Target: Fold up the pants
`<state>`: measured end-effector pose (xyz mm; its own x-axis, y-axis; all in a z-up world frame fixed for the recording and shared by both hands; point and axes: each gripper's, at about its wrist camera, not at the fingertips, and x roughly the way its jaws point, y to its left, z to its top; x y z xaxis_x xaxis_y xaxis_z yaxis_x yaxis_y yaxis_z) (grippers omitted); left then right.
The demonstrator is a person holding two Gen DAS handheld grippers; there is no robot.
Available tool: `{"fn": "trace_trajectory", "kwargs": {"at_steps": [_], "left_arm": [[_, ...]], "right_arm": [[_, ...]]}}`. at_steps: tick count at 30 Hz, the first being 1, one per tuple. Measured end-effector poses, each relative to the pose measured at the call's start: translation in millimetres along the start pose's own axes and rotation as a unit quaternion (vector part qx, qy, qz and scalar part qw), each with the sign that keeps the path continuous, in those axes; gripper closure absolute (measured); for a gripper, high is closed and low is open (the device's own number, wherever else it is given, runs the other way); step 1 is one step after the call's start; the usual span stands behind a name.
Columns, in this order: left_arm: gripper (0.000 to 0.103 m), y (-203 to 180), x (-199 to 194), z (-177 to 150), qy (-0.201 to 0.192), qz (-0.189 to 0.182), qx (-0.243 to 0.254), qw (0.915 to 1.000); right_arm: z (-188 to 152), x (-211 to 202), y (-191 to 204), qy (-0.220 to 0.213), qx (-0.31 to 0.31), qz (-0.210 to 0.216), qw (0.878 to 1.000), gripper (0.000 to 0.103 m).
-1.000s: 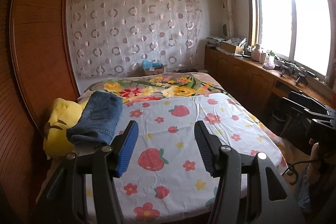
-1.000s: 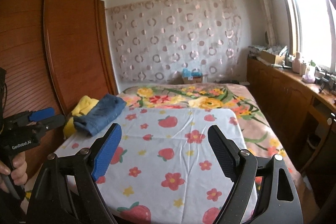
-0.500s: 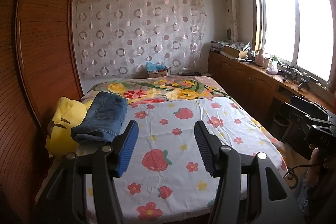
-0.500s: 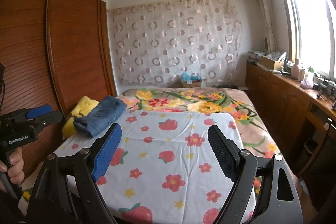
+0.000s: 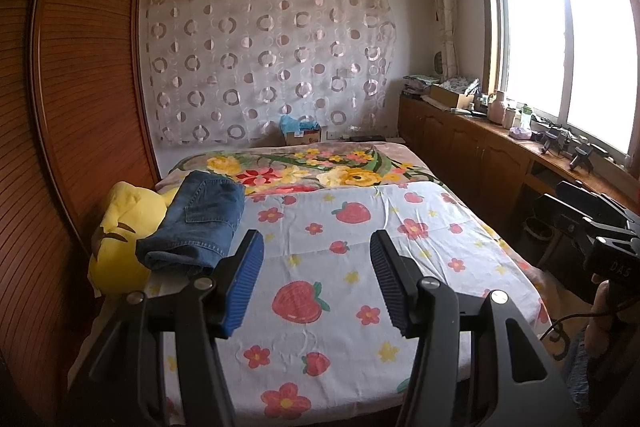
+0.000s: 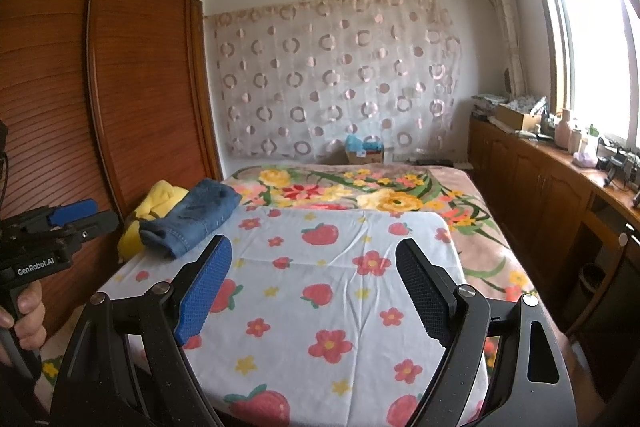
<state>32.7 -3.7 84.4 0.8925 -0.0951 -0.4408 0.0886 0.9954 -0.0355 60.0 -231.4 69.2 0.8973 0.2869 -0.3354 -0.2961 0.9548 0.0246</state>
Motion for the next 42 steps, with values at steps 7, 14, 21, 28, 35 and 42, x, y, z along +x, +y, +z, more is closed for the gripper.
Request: {"fn": "trace_trajectory", "kwargs": {"at_steps": [7,14,21,28,35,42], "left_arm": [[0.048,1.6,1.4,-2.5,0.0,-0.001,0.001,1.0],[0.048,1.2,2.1,-3.1,0.001,-0.001,-0.001,1.0],[0.048,1.0,2.0,-2.7,0.001,-0.001,-0.001,1.0],[0.048,0.6,2.0,-2.3,0.001,-0.001,0.0,1.0],[0.048,1.5,1.9,-3.8,0.001,0.0,0.0,1.0],[0.048,0.9,2.0,-3.6,0.001,0.0,0.0,1.0]], "right_arm": [[-2.6,1.0,0.6,0.0,0.0,-0.001,1.0,0.017],[-1.5,0.8,0.6,0.0,0.0,0.0,1.0,0.017],[-1.4,0.6,0.7,0.0,0.0,-0.001,1.0,0.017],[0.0,0.4,0.9,0.0,0.0,-0.001,1.0,0.017],[-0.2,0.6,0.8,0.001,0.0,-0.001,1.0,0.017],[0.4,0.3,0.5,0.001,0.0,-0.001,1.0,0.017]]}}
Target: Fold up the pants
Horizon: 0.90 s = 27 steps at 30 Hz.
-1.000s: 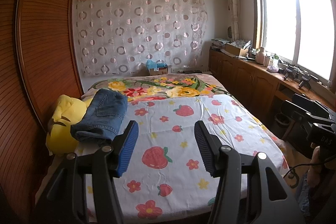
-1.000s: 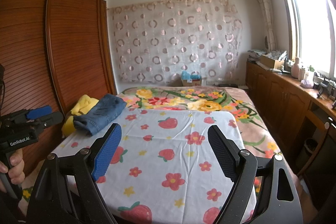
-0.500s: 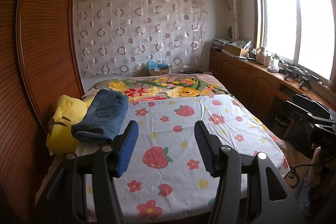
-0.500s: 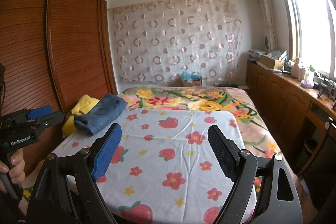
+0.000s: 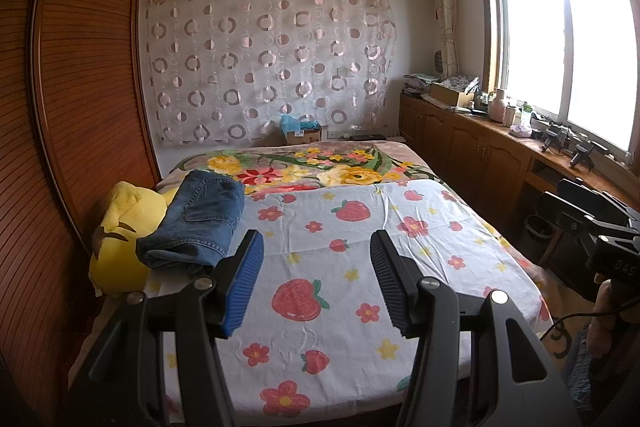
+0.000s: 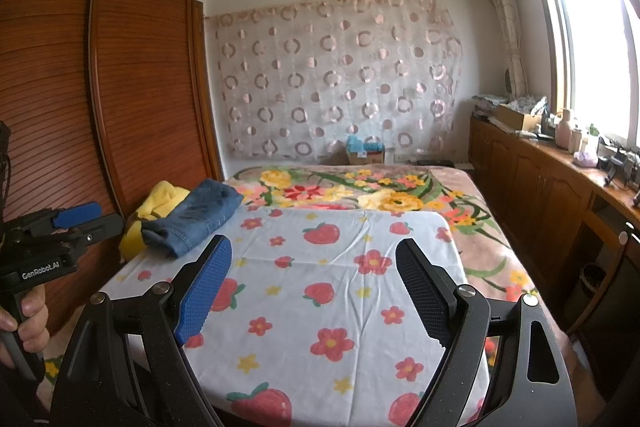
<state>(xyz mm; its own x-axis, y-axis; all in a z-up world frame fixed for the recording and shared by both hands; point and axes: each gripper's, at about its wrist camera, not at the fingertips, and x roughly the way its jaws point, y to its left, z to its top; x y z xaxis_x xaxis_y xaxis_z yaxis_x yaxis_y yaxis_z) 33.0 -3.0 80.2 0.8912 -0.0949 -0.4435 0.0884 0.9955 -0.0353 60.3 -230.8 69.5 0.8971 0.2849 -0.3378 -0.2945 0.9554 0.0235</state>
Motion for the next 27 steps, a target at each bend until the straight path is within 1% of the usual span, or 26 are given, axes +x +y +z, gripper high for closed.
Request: {"fn": "trace_trajectory", "kwargs": {"at_steps": [27], "left_arm": [[0.048,-0.4,0.4,-0.4,0.001,0.0,0.0,1.0]], "right_arm": [[-2.0,0.2,-0.5,0.001,0.0,0.0,1.0,0.017]]}}
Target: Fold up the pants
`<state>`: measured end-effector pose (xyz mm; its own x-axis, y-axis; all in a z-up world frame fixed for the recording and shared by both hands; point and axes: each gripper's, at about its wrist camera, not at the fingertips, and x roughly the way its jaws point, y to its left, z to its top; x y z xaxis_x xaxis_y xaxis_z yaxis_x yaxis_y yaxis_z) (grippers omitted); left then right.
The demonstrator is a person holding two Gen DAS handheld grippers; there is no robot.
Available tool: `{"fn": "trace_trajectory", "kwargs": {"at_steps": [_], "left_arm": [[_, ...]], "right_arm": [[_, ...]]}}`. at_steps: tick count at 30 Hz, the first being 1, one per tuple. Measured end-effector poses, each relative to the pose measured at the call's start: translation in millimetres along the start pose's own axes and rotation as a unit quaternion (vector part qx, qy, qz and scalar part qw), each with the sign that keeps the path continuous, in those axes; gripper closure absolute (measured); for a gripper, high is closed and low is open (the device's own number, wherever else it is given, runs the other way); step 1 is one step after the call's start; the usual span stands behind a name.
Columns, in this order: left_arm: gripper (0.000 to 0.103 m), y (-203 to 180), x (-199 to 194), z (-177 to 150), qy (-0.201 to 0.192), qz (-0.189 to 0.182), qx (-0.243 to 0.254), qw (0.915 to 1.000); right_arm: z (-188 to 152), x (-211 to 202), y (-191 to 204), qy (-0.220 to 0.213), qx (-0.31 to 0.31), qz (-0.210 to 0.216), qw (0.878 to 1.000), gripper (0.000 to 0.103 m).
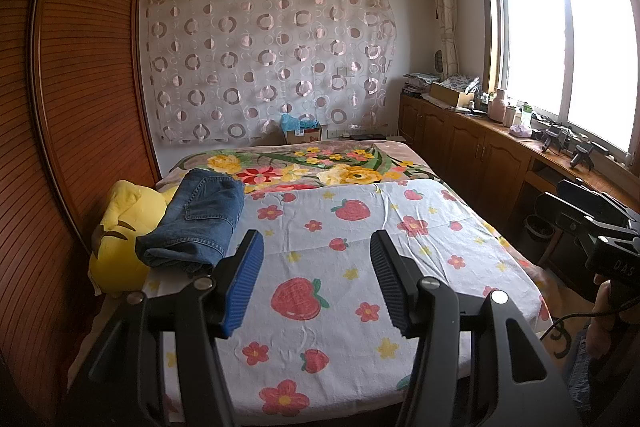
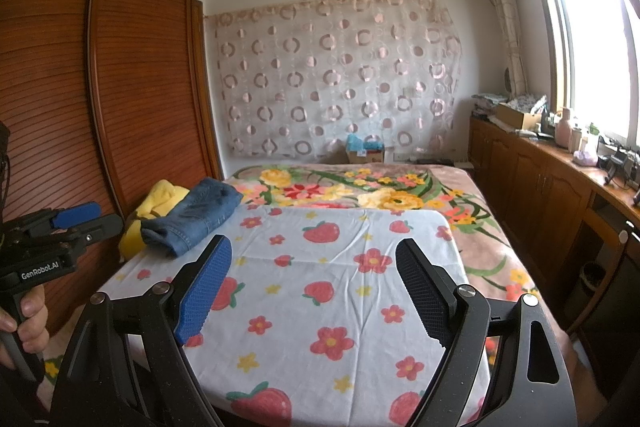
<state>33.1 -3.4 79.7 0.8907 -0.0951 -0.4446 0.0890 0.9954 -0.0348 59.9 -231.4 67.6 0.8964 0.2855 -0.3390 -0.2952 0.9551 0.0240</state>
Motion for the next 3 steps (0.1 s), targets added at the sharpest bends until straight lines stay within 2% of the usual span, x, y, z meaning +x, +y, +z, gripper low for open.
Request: {"fn": "trace_trajectory", "kwargs": {"at_steps": [3], "left_arm": [[0.048,-0.2,0.0,0.0,0.0,0.0,0.0,1.0]], "right_arm": [[0.3,0.0,0.0,0.0,0.0,0.0,1.0,0.017]]}}
